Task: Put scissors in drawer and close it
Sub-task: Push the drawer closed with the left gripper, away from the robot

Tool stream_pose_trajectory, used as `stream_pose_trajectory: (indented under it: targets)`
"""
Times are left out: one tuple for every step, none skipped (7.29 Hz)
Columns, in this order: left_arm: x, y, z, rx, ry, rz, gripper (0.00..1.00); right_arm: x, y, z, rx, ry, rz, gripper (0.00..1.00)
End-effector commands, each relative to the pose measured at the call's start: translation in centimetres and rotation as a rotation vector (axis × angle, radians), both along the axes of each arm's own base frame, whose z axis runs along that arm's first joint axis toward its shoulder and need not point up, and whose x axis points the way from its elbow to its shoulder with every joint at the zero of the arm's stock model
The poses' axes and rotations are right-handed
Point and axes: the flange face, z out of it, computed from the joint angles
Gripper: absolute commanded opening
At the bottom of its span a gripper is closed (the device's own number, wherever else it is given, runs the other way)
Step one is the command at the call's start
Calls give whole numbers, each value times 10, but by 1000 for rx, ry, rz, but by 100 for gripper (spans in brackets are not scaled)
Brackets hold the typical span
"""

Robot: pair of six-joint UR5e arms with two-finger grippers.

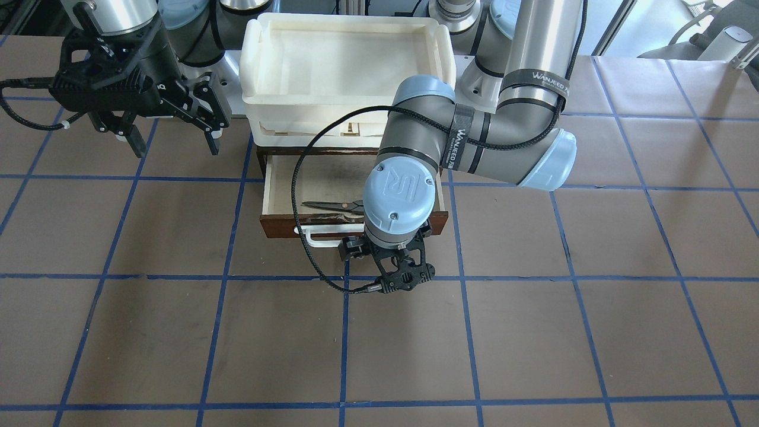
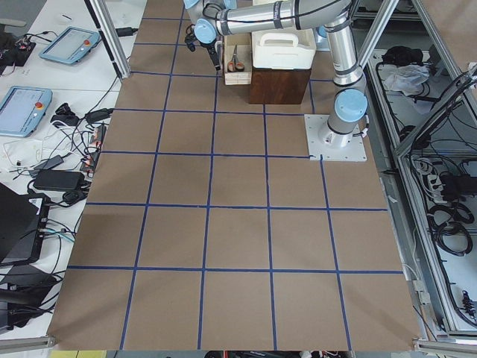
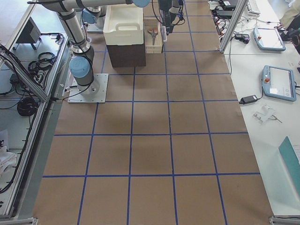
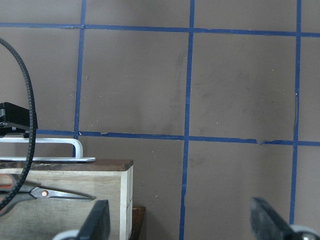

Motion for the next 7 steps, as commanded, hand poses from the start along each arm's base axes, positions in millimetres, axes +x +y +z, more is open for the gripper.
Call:
stream_pose_trajectory:
  targets:
    - [-1, 6, -1, 32, -8, -5, 100, 0, 0, 0, -1, 1, -1, 100]
    - [-1, 6, 1, 27, -8, -4, 100, 0, 0, 0, -1, 1, -2, 100]
    - [-1, 7, 5, 23, -4, -4, 100, 0, 0, 0, -2, 1, -2, 100]
    - [-2, 9, 4, 35, -7, -7, 100, 0, 0, 1, -4, 2, -2, 100]
    - [-1, 12, 7, 43, -9, -7, 100, -1, 0, 1, -7, 5, -3, 100]
    - [-1, 18, 10, 66, -16, -10, 100, 0, 0, 1, -7, 2, -3, 100]
    - [-4, 23, 18, 66, -16, -16, 100, 0, 0, 1, -7, 2, -3, 100]
